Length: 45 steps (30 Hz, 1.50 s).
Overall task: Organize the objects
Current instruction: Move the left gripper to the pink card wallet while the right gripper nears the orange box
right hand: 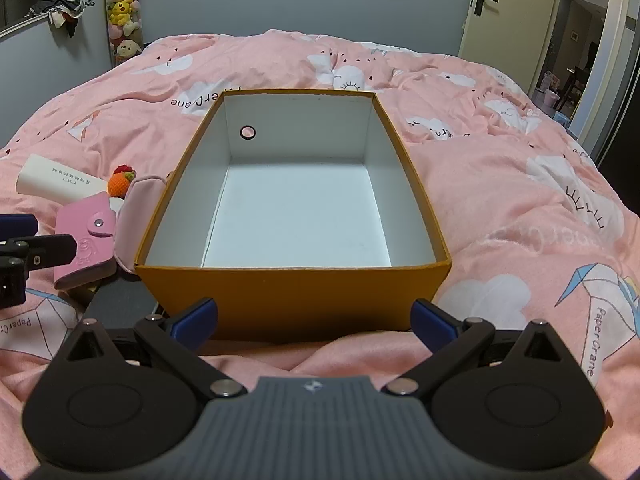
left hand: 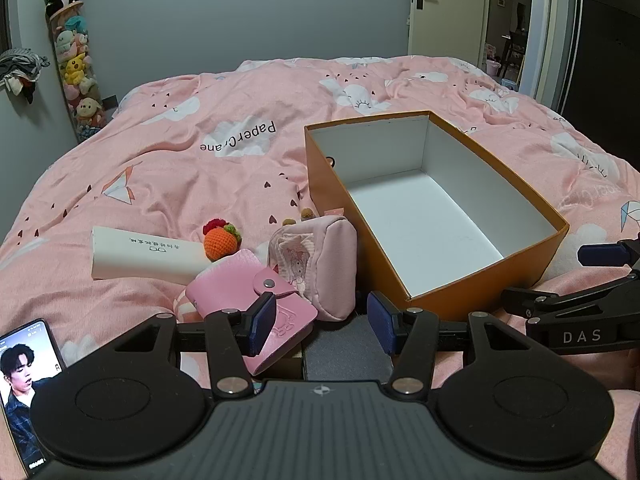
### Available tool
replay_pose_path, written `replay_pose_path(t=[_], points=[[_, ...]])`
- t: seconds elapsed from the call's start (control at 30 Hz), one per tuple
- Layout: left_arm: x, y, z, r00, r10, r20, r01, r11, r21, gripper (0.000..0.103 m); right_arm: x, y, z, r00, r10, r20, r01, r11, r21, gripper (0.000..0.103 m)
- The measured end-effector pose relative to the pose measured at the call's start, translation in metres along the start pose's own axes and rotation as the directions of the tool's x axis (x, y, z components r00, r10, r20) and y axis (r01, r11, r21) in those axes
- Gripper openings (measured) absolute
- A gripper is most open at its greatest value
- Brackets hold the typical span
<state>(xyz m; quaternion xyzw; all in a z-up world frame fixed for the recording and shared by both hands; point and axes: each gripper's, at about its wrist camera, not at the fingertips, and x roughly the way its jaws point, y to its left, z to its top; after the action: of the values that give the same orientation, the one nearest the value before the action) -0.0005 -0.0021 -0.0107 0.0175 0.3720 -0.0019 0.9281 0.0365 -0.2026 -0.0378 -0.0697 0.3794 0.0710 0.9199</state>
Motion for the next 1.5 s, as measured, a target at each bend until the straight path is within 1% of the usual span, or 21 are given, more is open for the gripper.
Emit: replay_pose_path(t=[0.43, 0.53, 0.63, 0.67, 0.73, 0.77, 0.8, 0.87, 0.9, 0.93, 1.0, 1.03, 1.07, 1.13, 1.17, 1.23, 1.3, 1.33, 1.37, 1.4, 1.5], points=[[0.000, 0.002, -0.002, 1.000, -0.003, -0.002, 0.003, 1.000, 0.000, 0.063, -0.001, -0.001, 0.001, 1.000, 0.007, -0.020, -0.007, 1.000, 0.000, 0.102], [0.000, 0.006, -0.004, 0.999, -0.033, -0.006, 0.033, 0.999, -0.002, 0.063, -0.001, -0.001, 0.003, 0.999, 0.019, -0.026, -0.019, 1.000, -0.009, 0.102], [-0.003, 0.015, -0.006, 0.998, -0.059, -0.006, 0.059, 0.998, -0.025, 0.063, -0.001, 0.000, 0.005, 0.999, 0.045, -0.026, -0.045, 0.999, -0.019, 0.102], [-0.004, 0.018, -0.006, 0.998, -0.063, -0.006, 0.063, 0.997, -0.036, 0.062, -0.002, 0.001, 0.006, 0.998, 0.051, -0.025, -0.051, 0.998, -0.023, 0.100], [-0.006, 0.024, -0.006, 0.997, -0.074, -0.008, 0.073, 0.995, -0.061, 0.057, -0.003, 0.001, 0.009, 0.997, 0.081, -0.019, -0.082, 0.996, -0.036, 0.091], [-0.007, 0.027, -0.004, 0.996, -0.083, -0.016, 0.082, 0.994, -0.066, 0.054, -0.004, 0.002, 0.012, 0.995, 0.100, -0.018, -0.101, 0.994, -0.044, 0.083], [-0.007, 0.031, -0.005, 0.995, -0.094, -0.027, 0.092, 0.993, -0.070, 0.054, -0.005, 0.004, 0.014, 0.993, 0.116, -0.016, -0.116, 0.992, -0.053, 0.078], [-0.008, 0.035, -0.002, 0.993, -0.103, -0.050, 0.099, 0.992, -0.083, 0.053, -0.007, 0.006, 0.020, 0.987, 0.158, -0.016, -0.158, 0.985, -0.071, 0.072], [-0.008, 0.038, -0.002, 0.993, -0.103, -0.064, 0.098, 0.991, -0.090, 0.053, -0.008, 0.008, 0.023, 0.982, 0.188, -0.020, -0.189, 0.979, -0.080, 0.067], [-0.007, 0.041, -0.002, 0.992, -0.102, -0.079, 0.094, 0.990, -0.103, 0.053, -0.008, 0.010, 0.026, 0.974, 0.223, -0.028, -0.225, 0.970, -0.087, 0.065], [-0.003, 0.050, -0.002, 0.989, -0.100, -0.106, 0.085, 0.986, -0.141, 0.053, -0.006, 0.016, 0.033, 0.954, 0.293, -0.058, -0.297, 0.951, -0.090, 0.054], [-0.001, 0.054, -0.002, 0.989, -0.096, -0.115, 0.076, 0.983, -0.165, 0.053, -0.004, 0.020, 0.036, 0.943, 0.323, -0.080, -0.330, 0.940, -0.090, 0.052], [0.001, 0.058, -0.003, 0.989, -0.086, -0.124, 0.062, 0.980, -0.188, 0.053, 0.000, 0.024, 0.038, 0.929, 0.354, -0.110, -0.363, 0.928, -0.085, 0.047], [0.006, 0.064, -0.004, 0.987, -0.077, -0.144, 0.045, 0.976, -0.212, 0.053, 0.009, 0.034, 0.040, 0.895, 0.413, -0.168, -0.428, 0.901, -0.068, 0.045], [0.009, 0.067, -0.005, 0.985, -0.080, -0.154, 0.044, 0.974, -0.224, 0.054, 0.013, 0.040, 0.039, 0.881, 0.430, -0.196, -0.448, 0.892, -0.060, 0.045], [0.016, 0.074, -0.007, 0.981, -0.088, -0.172, 0.040, 0.964, -0.262, 0.055, 0.023, 0.049, 0.035, 0.862, 0.446, -0.241, -0.466, 0.884, -0.027, 0.045], [0.023, 0.080, -0.008, 0.978, -0.084, -0.189, 0.024, 0.954, -0.299, 0.058, 0.038, 0.052, 0.032, 0.839, 0.467, -0.280, -0.477, 0.878, 0.035, 0.053], [0.027, 0.084, -0.009, 0.978, -0.079, -0.192, 0.015, 0.949, -0.314, 0.062, 0.045, 0.051, 0.030, 0.827, 0.479, -0.294, -0.481, 0.874, 0.072, 0.056], [0.030, 0.087, -0.010, 0.978, -0.078, -0.195, 0.009, 0.943, -0.332, 0.064, 0.052, 0.050, 0.028, 0.818, 0.489, -0.304, -0.481, 0.870, 0.107, 0.060], [0.033, 0.092, -0.010, 0.977, -0.081, -0.198, 0.006, 0.935, -0.354, 0.064, 0.059, 0.049, 0.027, 0.809, 0.499, -0.312, -0.478, 0.866, 0.146, 0.065], [0.046, 0.106, -0.012, 0.972, -0.115, -0.206, 0.012, 0.896, -0.444, 0.068, 0.080, 0.048, 0.024, 0.782, 0.530, -0.330, -0.474, 0.848, 0.239, 0.065]])
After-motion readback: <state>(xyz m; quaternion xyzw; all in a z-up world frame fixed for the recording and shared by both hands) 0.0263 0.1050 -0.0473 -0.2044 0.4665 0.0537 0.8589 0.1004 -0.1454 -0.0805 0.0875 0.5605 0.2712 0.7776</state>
